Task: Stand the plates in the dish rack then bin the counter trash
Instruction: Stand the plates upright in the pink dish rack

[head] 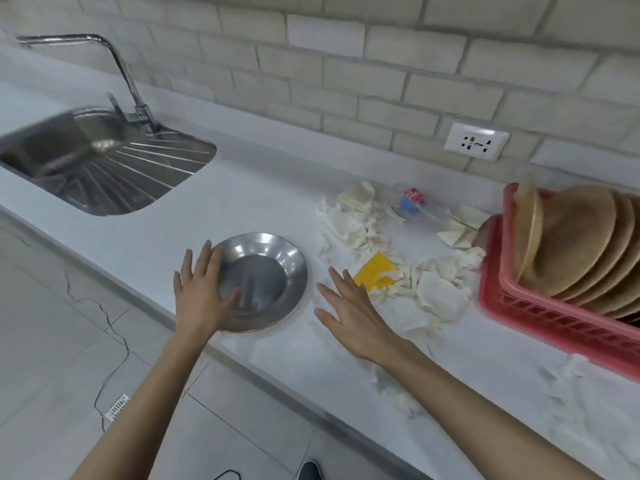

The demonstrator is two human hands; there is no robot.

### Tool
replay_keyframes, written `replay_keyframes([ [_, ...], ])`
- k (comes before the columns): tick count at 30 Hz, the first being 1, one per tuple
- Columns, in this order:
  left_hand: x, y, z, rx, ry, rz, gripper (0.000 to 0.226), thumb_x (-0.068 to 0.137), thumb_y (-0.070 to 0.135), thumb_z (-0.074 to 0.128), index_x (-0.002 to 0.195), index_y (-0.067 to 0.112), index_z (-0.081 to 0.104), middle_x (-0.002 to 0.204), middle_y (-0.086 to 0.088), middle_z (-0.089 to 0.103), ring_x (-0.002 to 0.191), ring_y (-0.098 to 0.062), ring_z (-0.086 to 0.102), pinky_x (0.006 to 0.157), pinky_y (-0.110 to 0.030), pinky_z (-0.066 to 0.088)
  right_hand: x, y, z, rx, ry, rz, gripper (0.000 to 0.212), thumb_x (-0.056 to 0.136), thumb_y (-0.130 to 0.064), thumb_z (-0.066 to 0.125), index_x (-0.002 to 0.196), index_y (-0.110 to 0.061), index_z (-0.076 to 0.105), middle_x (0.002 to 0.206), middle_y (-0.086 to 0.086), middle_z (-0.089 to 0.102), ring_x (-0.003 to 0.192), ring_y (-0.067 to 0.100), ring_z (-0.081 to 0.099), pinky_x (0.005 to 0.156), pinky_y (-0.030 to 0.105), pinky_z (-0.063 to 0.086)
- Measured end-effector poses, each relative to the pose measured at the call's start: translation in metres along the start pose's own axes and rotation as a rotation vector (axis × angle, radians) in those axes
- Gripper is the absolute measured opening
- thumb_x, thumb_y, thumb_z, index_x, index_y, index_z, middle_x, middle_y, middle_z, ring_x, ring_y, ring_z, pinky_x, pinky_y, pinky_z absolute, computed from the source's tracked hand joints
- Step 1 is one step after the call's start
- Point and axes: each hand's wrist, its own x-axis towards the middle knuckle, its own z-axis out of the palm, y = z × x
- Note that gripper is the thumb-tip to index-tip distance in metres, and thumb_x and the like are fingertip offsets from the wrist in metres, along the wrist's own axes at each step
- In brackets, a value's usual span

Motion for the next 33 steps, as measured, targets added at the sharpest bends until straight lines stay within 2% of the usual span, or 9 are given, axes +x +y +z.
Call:
replay_keyframes([
  [5,0.058,-0.052,0.004,-0.067,-0.134,-0.158,0.074,0.085,0.038,0.073,0.147,0.012,0.041,0.155,-0.008,0.038,0.144,-0.034,0.027,0.11,-0.056,0.032,0.03,-0.016,0.027,0.056,-0.081,0.117,0.065,0.104,-0.036,0.04,0.157,-0.018,0.009,0.165,0.001,0.002,0.152,0.022,-0.008,0.123,0.045,0.003],
  [9,0.077,-0.07,0.004,-0.249,-0.188,-0.247,0.051,0.084,0.038,0.074,0.128,0.015,0.061,0.125,-0.008,0.065,0.112,-0.031,0.059,0.086,-0.044,0.049,0.046,-0.02,0.044,0.179,-0.072,0.18,0.065,0.103,-0.037,0.042,0.157,-0.02,0.011,0.165,-0.004,0.005,0.152,0.018,-0.005,0.123,0.039,0.007],
  [13,0.08,-0.074,0.001,-0.447,-0.118,-0.215,0.035,0.084,0.026,0.078,0.117,0.019,0.07,0.117,0.002,0.07,0.103,-0.024,0.063,0.084,-0.034,0.048,0.052,-0.023,0.059,0.338,0.006,0.242,0.062,0.102,-0.031,0.047,0.157,-0.024,0.019,0.164,-0.005,0.009,0.152,0.013,0.001,0.122,0.031,0.009],
  [16,0.077,-0.067,-0.005,-0.56,-0.076,-0.141,0.032,0.084,0.014,0.075,0.103,0.038,0.07,0.098,0.035,0.066,0.104,-0.009,0.059,0.085,-0.022,0.042,0.055,-0.029,0.059,0.399,0.065,0.26,0.062,0.099,-0.019,0.053,0.154,-0.017,0.026,0.162,-0.003,0.017,0.15,0.012,0.011,0.118,0.021,0.011],
  [21,0.076,-0.048,-0.013,-0.729,0.006,-0.167,0.031,0.09,0.013,0.068,0.119,0.024,0.07,0.1,0.015,0.07,0.086,0.007,0.064,0.077,-0.017,0.048,0.058,-0.027,0.057,0.502,0.129,0.288,0.064,0.095,-0.016,0.056,0.154,-0.02,0.03,0.158,-0.008,0.03,0.146,0.011,0.024,0.12,0.032,0.025],
  [23,0.074,-0.038,-0.015,-0.801,0.048,-0.19,0.031,0.091,0.012,0.065,0.119,0.025,0.069,0.098,0.015,0.07,0.084,0.011,0.064,0.076,-0.019,0.05,0.057,-0.026,0.054,0.546,0.157,0.287,0.064,0.094,-0.015,0.057,0.152,-0.023,0.033,0.154,-0.01,0.037,0.141,0.008,0.033,0.112,0.018,0.032],
  [25,0.071,-0.029,-0.016,-0.843,0.071,-0.2,0.031,0.092,0.015,0.064,0.12,0.028,0.069,0.104,0.012,0.071,0.09,0.007,0.064,0.082,-0.026,0.052,0.054,-0.025,0.047,0.616,0.198,0.296,0.066,0.089,-0.011,0.056,0.151,-0.025,0.036,0.151,-0.013,0.041,0.137,0.004,0.038,0.106,0.009,0.03],
  [29,0.065,-0.01,-0.012,-0.937,0.02,-0.204,0.038,0.09,0.016,0.06,0.121,0.039,0.066,0.107,0.003,0.073,0.1,-0.019,0.068,0.089,-0.041,0.055,0.038,-0.019,0.023,0.796,0.368,0.241,0.07,0.082,-0.003,0.054,0.146,-0.029,0.043,0.146,-0.017,0.048,0.138,0.002,0.039,0.115,0.035,0.034],
  [33,0.053,0.03,-0.007,-1.058,-0.086,-0.152,0.054,0.09,0.0,0.059,0.132,0.033,0.059,0.111,0.002,0.073,0.099,-0.019,0.07,0.086,-0.038,0.055,0.007,-0.011,-0.02,0.935,0.559,0.212,0.073,0.087,0.015,0.053,0.144,-0.028,0.042,0.14,-0.019,0.052,0.12,0.001,0.056,0.094,0.022,0.046],
])
